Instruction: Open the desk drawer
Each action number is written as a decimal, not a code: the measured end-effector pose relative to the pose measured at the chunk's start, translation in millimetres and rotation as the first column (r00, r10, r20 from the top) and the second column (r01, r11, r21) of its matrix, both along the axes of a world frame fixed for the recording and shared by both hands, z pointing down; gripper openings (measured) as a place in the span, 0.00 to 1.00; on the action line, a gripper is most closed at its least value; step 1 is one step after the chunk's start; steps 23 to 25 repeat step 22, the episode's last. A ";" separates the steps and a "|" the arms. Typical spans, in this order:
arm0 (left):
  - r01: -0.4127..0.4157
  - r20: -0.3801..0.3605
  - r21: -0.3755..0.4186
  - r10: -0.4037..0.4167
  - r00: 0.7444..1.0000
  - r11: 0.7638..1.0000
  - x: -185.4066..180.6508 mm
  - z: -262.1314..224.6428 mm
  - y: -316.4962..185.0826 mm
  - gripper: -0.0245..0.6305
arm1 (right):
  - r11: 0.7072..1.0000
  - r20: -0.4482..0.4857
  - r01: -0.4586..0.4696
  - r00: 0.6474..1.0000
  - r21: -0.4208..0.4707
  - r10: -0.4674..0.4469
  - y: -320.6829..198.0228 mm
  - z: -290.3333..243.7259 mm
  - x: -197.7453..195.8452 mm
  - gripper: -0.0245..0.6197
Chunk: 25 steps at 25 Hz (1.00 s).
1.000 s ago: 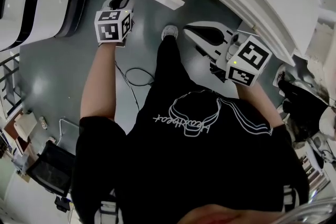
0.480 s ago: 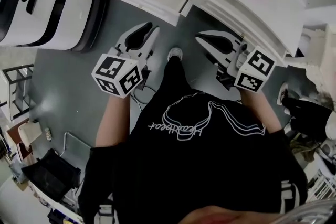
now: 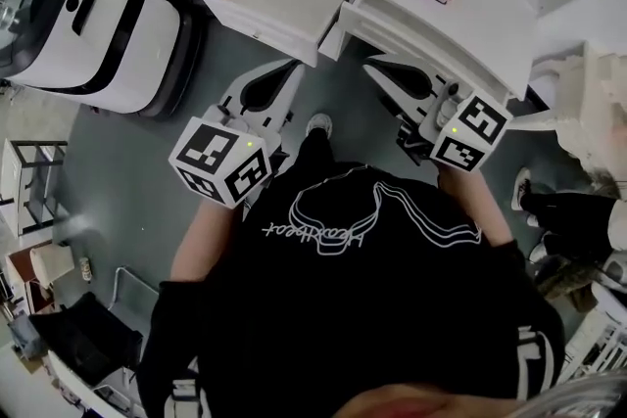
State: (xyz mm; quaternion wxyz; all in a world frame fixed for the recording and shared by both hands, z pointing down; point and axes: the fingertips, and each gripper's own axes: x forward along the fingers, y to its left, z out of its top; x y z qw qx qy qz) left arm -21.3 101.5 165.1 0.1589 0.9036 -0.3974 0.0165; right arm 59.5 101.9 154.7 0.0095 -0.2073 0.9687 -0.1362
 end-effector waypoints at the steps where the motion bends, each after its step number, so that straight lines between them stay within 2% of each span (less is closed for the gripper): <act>1: -0.007 0.003 0.008 0.007 1.000 1.000 3.6 -3.8 3.1 0.04 | 1.000 0.001 -0.005 1.000 0.009 0.005 3.1 -3.3 2.2 0.05; 10: -0.037 -0.022 0.011 0.037 0.999 0.999 10.9 -16.1 17.4 0.04 | 0.999 0.008 -0.043 0.999 0.034 0.043 10.9 -14.8 13.8 0.05; 16: -0.064 -0.012 0.030 0.064 0.998 0.998 20.6 -23.7 14.0 0.04 | 0.997 0.004 -0.066 0.998 0.040 0.066 5.9 -16.9 20.5 0.05; 25: -0.070 -0.018 0.016 0.071 0.997 0.997 27.7 -19.2 6.9 0.04 | 0.996 0.003 -0.078 0.997 0.035 0.078 0.7 -12.5 26.5 0.05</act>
